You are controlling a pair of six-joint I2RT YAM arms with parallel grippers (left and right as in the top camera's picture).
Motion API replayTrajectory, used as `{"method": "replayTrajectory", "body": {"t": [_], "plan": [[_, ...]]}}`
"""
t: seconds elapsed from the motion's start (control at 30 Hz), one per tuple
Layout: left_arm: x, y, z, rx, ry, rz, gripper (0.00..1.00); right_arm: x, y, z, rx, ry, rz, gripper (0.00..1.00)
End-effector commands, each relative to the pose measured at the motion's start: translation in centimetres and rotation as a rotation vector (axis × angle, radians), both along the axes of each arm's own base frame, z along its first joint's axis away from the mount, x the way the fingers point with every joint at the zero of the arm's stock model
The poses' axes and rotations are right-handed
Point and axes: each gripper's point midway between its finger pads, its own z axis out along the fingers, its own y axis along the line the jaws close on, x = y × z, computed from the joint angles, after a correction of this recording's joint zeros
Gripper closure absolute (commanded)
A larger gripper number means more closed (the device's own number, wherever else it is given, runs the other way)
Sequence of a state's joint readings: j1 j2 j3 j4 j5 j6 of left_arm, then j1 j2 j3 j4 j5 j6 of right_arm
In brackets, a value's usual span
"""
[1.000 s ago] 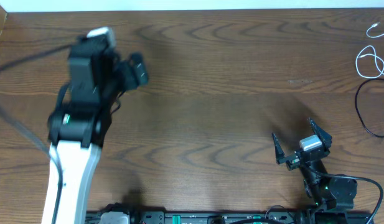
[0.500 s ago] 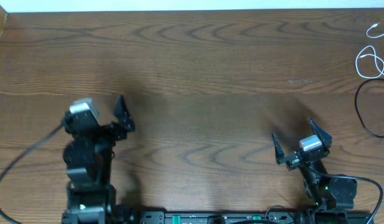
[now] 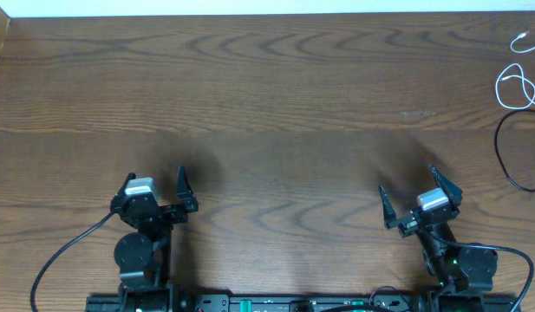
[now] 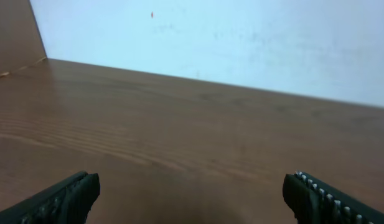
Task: Untangle cables
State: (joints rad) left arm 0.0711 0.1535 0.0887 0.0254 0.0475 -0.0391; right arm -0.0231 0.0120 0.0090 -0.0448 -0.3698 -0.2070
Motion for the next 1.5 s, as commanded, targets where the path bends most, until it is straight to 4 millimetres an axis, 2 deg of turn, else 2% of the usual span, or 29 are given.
{"method": "replayTrajectory", "body": {"t": [0.0, 0.3, 1.47], "plan": [[0.0, 0.0, -0.9, 0.113, 0.013, -0.015, 0.01, 0.0, 0.1, -0.1, 0.015, 0.005, 0.003, 0.01], [-0.4, 0.0, -3.1, 0.161, 0.048, -0.025, 0.01, 0.0, 0.1, -0.1, 0.015, 0.005, 0.003, 0.01], [-0.7, -0.1, -3.2, 0.138, 0.046, -0.023, 0.01, 0.0, 0.1, -0.1, 0.015, 0.005, 0.003, 0.01]]}}
